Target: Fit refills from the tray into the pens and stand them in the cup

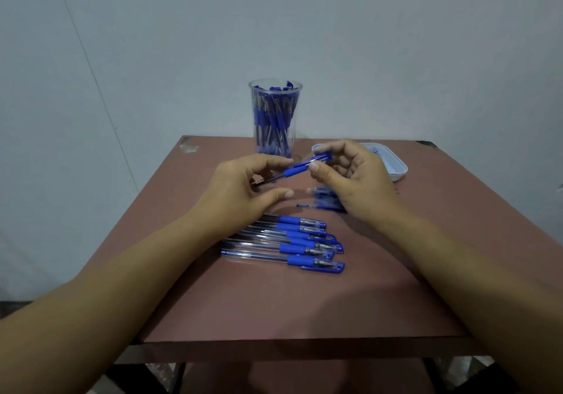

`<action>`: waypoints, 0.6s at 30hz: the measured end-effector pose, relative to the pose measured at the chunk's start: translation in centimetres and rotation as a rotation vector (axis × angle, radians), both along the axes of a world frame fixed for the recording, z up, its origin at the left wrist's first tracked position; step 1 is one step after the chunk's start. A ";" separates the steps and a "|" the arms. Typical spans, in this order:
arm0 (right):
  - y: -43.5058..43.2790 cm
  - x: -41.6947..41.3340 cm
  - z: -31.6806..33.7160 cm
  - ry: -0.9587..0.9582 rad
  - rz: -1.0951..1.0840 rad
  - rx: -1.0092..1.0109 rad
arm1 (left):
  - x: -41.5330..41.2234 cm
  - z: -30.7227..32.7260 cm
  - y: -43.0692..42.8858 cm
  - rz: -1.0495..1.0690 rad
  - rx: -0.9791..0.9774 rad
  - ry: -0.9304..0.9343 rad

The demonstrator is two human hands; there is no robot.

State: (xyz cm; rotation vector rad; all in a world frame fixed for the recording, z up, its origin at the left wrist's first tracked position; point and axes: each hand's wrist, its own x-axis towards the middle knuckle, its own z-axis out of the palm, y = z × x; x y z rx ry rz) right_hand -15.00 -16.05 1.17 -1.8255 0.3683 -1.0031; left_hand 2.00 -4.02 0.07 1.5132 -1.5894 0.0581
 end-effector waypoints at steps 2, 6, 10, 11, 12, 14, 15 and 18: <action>-0.7 -0.1 1.3 -0.057 -0.049 -0.042 | 1.4 0.9 0.1 0.035 0.002 -0.093; -2.9 -0.1 5.6 -0.152 -0.163 -0.094 | 5.1 3.6 -0.9 0.216 0.043 -0.297; -5.4 1.0 9.5 -0.185 -0.253 -0.180 | 7.5 4.9 -3.2 0.347 0.023 -0.424; -6.1 1.4 10.0 -0.167 -0.279 -0.204 | 7.8 4.8 -3.8 0.354 0.017 -0.428; -6.8 2.0 10.4 -0.152 -0.301 -0.226 | 8.0 4.7 -4.3 0.355 0.010 -0.432; -8.0 3.1 10.7 -0.133 -0.333 -0.255 | 8.1 4.3 -5.4 0.341 -0.018 -0.439; -8.6 3.7 10.6 -0.126 -0.345 -0.264 | 8.0 4.1 -5.8 0.335 -0.044 -0.444; -9.7 5.4 10.0 -0.091 -0.356 -0.283 | 7.6 3.8 -6.5 0.349 -0.104 -0.445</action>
